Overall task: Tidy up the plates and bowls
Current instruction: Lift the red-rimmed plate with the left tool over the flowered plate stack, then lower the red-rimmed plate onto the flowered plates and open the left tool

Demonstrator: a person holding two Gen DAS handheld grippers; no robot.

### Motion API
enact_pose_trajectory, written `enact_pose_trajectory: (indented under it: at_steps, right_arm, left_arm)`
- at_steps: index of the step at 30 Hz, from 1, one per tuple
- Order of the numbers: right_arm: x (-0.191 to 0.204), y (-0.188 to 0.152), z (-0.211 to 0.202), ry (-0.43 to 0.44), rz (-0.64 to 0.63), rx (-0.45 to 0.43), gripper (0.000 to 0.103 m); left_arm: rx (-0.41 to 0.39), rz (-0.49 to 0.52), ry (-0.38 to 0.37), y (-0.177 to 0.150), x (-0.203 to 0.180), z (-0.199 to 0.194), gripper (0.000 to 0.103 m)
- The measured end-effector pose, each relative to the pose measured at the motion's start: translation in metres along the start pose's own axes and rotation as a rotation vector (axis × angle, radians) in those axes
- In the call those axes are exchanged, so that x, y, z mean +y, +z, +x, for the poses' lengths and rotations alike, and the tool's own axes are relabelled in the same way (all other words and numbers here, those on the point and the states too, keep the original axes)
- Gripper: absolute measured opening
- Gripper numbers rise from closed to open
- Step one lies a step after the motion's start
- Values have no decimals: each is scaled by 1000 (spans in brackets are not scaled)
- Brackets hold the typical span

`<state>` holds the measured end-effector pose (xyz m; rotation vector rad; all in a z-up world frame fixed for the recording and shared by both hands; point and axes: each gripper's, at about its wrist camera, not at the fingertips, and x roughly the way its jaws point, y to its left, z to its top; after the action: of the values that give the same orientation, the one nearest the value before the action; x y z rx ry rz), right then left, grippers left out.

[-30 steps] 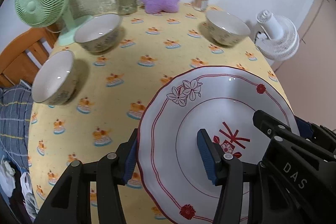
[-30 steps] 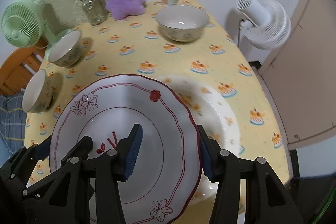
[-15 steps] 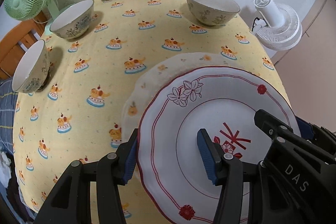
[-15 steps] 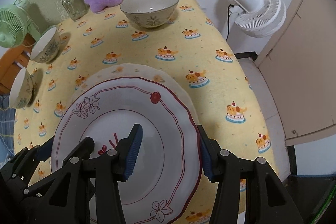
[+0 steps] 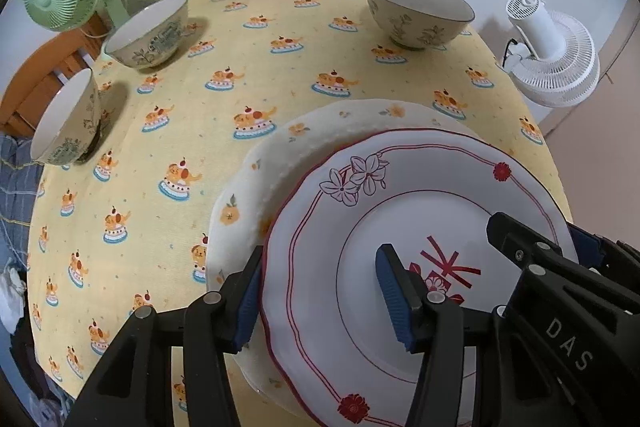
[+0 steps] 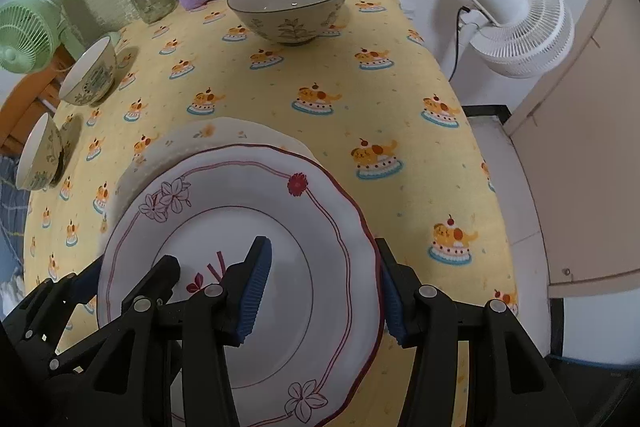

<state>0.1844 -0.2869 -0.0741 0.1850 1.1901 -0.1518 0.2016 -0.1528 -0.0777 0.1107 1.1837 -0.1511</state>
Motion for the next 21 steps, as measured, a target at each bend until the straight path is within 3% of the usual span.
enact_pose_trajectory:
  at_steps: [11,17,21]
  right_arm:
    - [-8,-4,-12,45,-50,11,55]
    - [-9,-14,-14,8,-97,13,30]
    - [-5,-13,-16,17,-128,-8,26]
  left_arm:
    - [-7,-32,22,-1,0,-1,57]
    - [2,-41,57,-2,-3,-1,58]
    - [30,19,140,-3,-14,1,62]
